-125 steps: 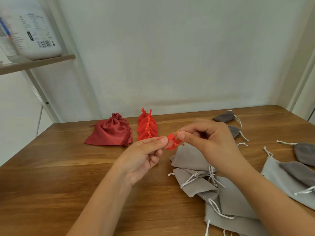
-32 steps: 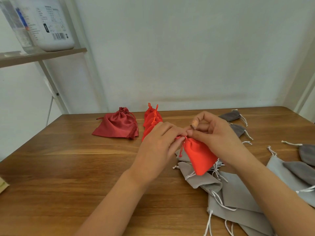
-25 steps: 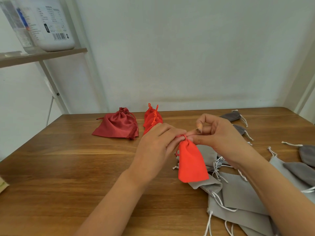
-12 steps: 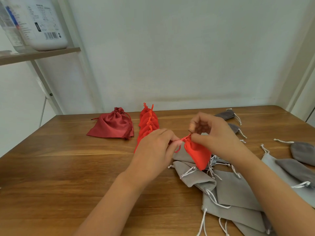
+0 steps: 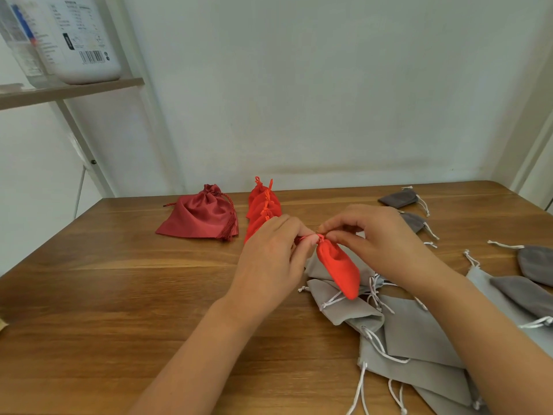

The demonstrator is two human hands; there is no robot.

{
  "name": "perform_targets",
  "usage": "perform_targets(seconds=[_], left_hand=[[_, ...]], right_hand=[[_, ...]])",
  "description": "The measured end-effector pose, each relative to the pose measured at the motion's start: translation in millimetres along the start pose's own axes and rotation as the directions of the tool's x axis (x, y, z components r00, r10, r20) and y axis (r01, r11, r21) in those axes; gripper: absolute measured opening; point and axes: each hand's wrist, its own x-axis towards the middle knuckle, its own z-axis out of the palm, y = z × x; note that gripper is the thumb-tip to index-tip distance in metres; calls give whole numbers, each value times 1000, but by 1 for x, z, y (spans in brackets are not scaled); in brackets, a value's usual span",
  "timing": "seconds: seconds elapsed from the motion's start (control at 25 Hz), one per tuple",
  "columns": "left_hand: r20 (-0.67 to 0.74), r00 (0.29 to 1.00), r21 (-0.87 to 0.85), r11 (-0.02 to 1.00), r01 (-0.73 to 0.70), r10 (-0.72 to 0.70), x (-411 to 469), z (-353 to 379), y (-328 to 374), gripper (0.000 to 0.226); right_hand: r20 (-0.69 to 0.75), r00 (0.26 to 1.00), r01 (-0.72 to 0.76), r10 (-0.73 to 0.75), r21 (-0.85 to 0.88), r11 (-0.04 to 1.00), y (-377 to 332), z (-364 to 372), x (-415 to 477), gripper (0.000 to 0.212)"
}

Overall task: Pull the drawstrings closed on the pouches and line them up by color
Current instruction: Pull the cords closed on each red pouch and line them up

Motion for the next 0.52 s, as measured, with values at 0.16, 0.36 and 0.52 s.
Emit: perform_targets(seconds=[0.16,0.36,0.52], left_hand=[[-37,999,-44,999,9,-10,1,0,-1,17],[-58,996,-115,992,59,-66,2,-2,0,18],[-71,992,-194,977,91,-107,2,-4,3,14]], right_hand=[[44,995,99,-94,-142,985,-1,4,-1,18],[-87,996,-27,36,99,995,-8,-1,-1,8],[-85,988,-109,132,240,965,-11,2,-1,13]])
